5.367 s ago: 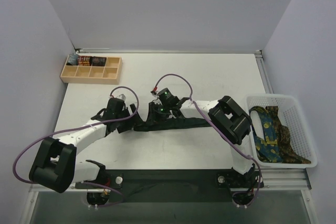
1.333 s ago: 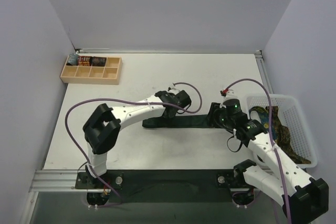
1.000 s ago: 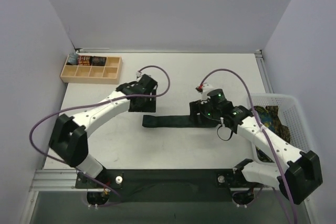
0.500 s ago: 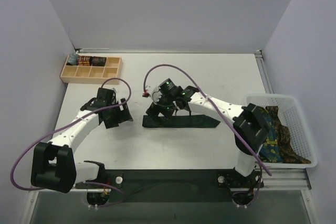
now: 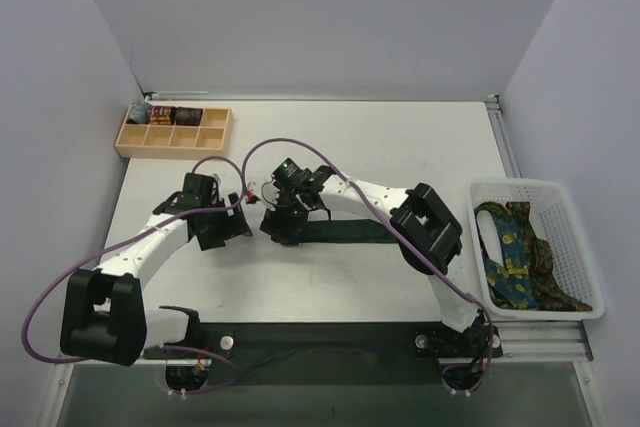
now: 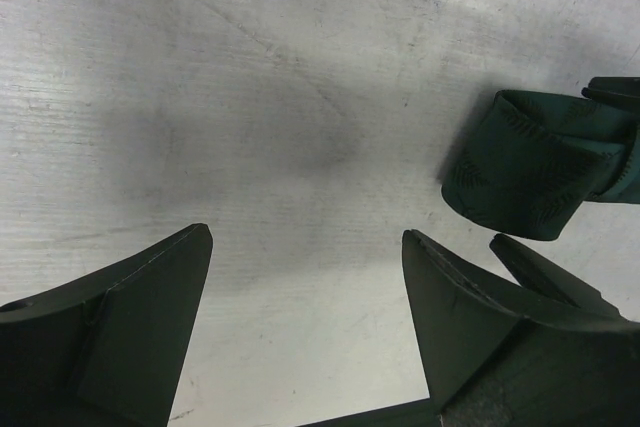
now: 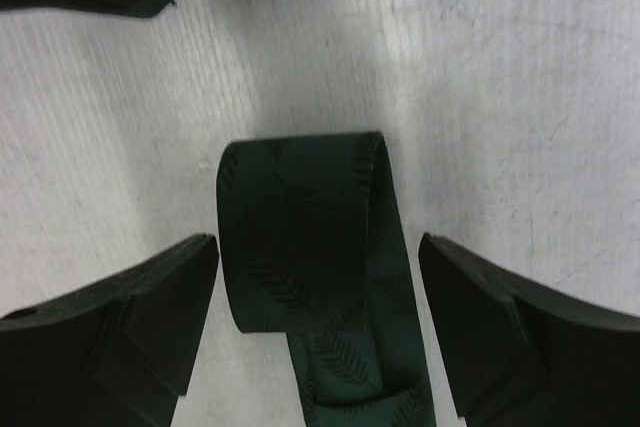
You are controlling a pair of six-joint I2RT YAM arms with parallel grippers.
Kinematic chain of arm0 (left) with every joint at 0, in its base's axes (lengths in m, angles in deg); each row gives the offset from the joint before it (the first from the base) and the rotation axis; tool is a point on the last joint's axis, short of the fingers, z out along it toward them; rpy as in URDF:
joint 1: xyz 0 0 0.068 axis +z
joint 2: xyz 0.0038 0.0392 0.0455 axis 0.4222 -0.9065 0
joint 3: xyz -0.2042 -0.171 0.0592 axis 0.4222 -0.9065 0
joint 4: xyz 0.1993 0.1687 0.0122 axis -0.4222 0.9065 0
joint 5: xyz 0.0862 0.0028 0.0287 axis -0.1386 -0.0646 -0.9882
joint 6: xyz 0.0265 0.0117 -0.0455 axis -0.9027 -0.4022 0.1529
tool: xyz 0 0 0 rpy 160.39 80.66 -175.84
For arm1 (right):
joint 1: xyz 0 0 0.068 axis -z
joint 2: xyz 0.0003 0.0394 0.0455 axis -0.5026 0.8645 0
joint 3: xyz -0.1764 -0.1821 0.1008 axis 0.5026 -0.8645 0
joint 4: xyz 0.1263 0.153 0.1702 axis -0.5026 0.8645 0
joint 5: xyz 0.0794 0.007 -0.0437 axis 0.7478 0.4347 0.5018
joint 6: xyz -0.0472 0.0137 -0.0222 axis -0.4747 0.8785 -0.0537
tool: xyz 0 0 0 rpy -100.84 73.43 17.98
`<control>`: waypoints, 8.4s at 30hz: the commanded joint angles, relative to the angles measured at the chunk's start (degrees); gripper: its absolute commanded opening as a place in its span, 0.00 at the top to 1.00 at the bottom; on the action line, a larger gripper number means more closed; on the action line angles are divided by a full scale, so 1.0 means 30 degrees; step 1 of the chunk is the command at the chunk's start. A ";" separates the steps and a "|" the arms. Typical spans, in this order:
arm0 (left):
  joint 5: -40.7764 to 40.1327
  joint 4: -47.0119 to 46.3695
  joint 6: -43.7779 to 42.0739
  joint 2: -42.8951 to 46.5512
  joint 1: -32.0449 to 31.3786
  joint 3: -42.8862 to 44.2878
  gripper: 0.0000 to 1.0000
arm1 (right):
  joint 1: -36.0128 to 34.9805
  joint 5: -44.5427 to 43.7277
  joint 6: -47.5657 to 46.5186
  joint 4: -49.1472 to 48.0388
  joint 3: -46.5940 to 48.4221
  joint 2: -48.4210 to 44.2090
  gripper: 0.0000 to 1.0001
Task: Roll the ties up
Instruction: Roll the tie
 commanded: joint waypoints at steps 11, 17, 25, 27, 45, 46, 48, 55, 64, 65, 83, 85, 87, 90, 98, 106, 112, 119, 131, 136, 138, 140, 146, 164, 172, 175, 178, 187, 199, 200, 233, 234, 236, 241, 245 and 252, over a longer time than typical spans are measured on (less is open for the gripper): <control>0.0603 -0.0778 -0.0293 -0.0476 0.0197 0.0155 0.12 | -0.0439 -0.0309 -0.1644 0.1062 0.0558 0.1635 0.33; 0.1100 -0.0778 0.0027 0.0050 0.0197 -0.0137 0.12 | -0.0643 0.0627 -0.1995 0.1091 0.0588 0.1841 0.64; 0.2535 -0.2120 0.1284 0.1311 0.0197 -0.1513 0.11 | -0.1405 0.0862 -0.1557 0.0799 0.0237 0.1169 0.46; 0.2974 -0.2737 0.1726 0.1545 0.0197 -0.1720 0.11 | -0.1406 0.0805 -0.1381 0.0710 0.0207 0.0496 0.37; 0.3975 -0.7779 0.4072 -0.0621 -0.1995 -0.2189 0.12 | 0.3249 0.1216 1.1911 -0.7372 -0.9749 -0.8440 0.47; 0.3683 -0.7838 0.4043 -0.0767 -0.2203 -0.2131 0.12 | 0.3398 0.1098 1.2414 -0.7781 -1.0827 -0.8645 0.49; 0.2808 -0.7809 0.4043 -0.1119 -0.2701 -0.2072 0.14 | 0.3603 0.1068 1.3148 -0.9041 -1.1770 -0.9086 0.52; 0.1426 -0.7722 0.3926 -0.1852 -0.3902 -0.2072 0.19 | 0.4511 0.1360 1.6339 -1.2817 -1.4322 -0.8562 0.61; -0.1035 -0.6816 0.3926 -0.2701 -0.5104 -0.1721 0.20 | 0.4747 0.2181 1.8452 -1.5547 -1.5087 -0.7916 0.69; -0.1182 -0.6726 0.3926 -0.2905 -0.5222 -0.1662 0.20 | 0.4747 0.2239 1.8657 -1.5636 -1.5028 -0.7915 0.69; -0.4403 -0.5554 0.5390 -0.5690 -0.8474 0.0386 0.54 | 0.4805 0.0981 1.8719 -1.5521 -1.6491 -0.9144 0.69; -0.4639 -0.5058 0.5332 -0.5749 -0.8533 0.0739 0.61 | 0.4922 0.0834 1.8601 -1.5142 -1.6667 -0.9611 0.69; -0.5195 -0.4095 0.5099 -0.5691 -0.8533 0.1352 0.69 | 0.5040 0.0746 1.8396 -1.4848 -1.6930 -0.9935 0.68; -0.6132 -0.1903 0.4603 -0.5253 -0.8504 0.2376 0.74 | 0.5215 0.0425 1.8045 -1.3914 -1.7165 -1.0870 0.68; -1.0197 0.4104 0.2903 -0.4079 -0.8504 0.4371 0.74 | 0.5450 -0.0950 1.6990 -1.1713 -1.7517 -1.2016 0.68; -1.6317 0.8183 0.2109 -0.5804 -0.9820 0.7063 0.73 | 0.5713 -0.2652 1.6754 -1.0803 -1.8366 -1.3158 0.68; -2.0132 1.1582 0.3601 -0.9113 -1.2219 0.9000 0.75 | 0.6152 -0.3063 1.6842 -1.0715 -1.9245 -1.4329 0.68; -2.1456 1.3489 0.4482 -1.2689 -1.4330 1.0963 0.76 | 0.6971 -0.3238 1.6901 -1.0598 -2.0095 -1.5502 0.68; -2.0256 1.3694 0.4014 -1.6323 -1.6794 1.3601 0.60 | 0.8467 -0.3385 1.6784 -1.0189 -2.1736 -1.7903 0.69; -1.9641 1.3637 0.3458 -1.6589 -1.7088 1.4801 0.45 | 0.8818 -0.3297 1.6755 -1.0159 -2.2000 -1.8314 0.69; -1.9465 1.3549 0.3282 -1.6618 -1.7088 1.5299 0.44 | 0.8906 -0.3268 1.6726 -1.0130 -2.2088 -1.8578 0.69; -1.9261 1.3490 0.3018 -1.6618 -1.7088 1.5825 0.38 | 0.8965 -0.3297 1.6609 -1.0100 -2.2234 -1.8988 0.69; -1.7624 1.2759 0.2257 -1.5975 -1.7147 1.6736 0.31 | 0.8995 -0.3589 1.5848 -0.9398 -2.2264 -2.0540 0.69; -0.9130 0.7344 0.1056 -0.6868 -1.2084 1.2563 0.04 | 0.7914 -0.1131 0.9933 -0.6321 -1.7466 -2.0399 0.30; -0.2305 0.1979 -0.0175 -0.1446 -0.5580 0.5521 0.03 | 0.4398 -0.1099 0.7408 -0.4651 -1.2162 -1.3986 0.20; -0.0751 0.0807 -0.0410 -0.0363 -0.3645 0.3586 0.03 | 0.3430 -0.0956 0.7994 -0.4651 -0.9818 -1.1320 0.25; -0.0013 0.0044 -0.0528 -0.0095 -0.2762 0.2386 0.03 | 0.2318 -0.0983 0.7850 -0.4855 -0.7917 -0.9034 0.25; 0.1130 -0.1246 -0.0352 -0.1089 -0.2440 0.1502 0.03 | 0.0500 0.0483 0.5974 -0.4417 -0.4161 -0.4637 0.22; 0.1073 -0.2066 0.0468 -0.2116 -0.2440 0.1209 0.03 | 0.0616 -0.0368 0.5358 -0.4329 -0.3454 -0.2115 0.25; 0.1073 -0.2125 0.0498 -0.2116 -0.2440 0.1209 0.03 | 0.0645 -0.0339 0.5329 -0.4358 -0.3542 -0.2085 0.26; 0.1659 -0.8484 0.2193 -0.3845 -0.3582 -0.0255 0.15 | 0.2608 0.3118 0.6443 -0.6673 -0.5183 -0.1762 0.27; 0.1514 -0.8425 0.2400 -0.3612 -0.3553 -0.0284 0.15 | 0.2608 0.3090 0.6442 -0.6701 -0.5213 -0.2140 0.27; 0.1046 -0.8220 0.3044 -0.3086 -0.3495 -0.0575 0.15 | 0.2462 0.2973 0.6326 -0.6644 -0.5272 -0.2581 0.26; -0.0330 -0.6440 0.3808 -0.0655 -0.3055 -0.0637 0.11 | 0.1615 0.1364 0.6090 -0.6292 -0.5097 -0.3842 0.21; -0.1504 -0.4531 0.3750 0.0899 -0.1859 -0.0431 0.09 | 0.0882 -0.0247 0.6179 -0.5798 -0.4307 -0.3377 0.15; -0.1828 -0.2156 0.2726 0.0902 0.0369 -0.0313 0.09 | -0.0378 -0.2592 0.5242 -0.4712 -0.2257 -0.1414 0.09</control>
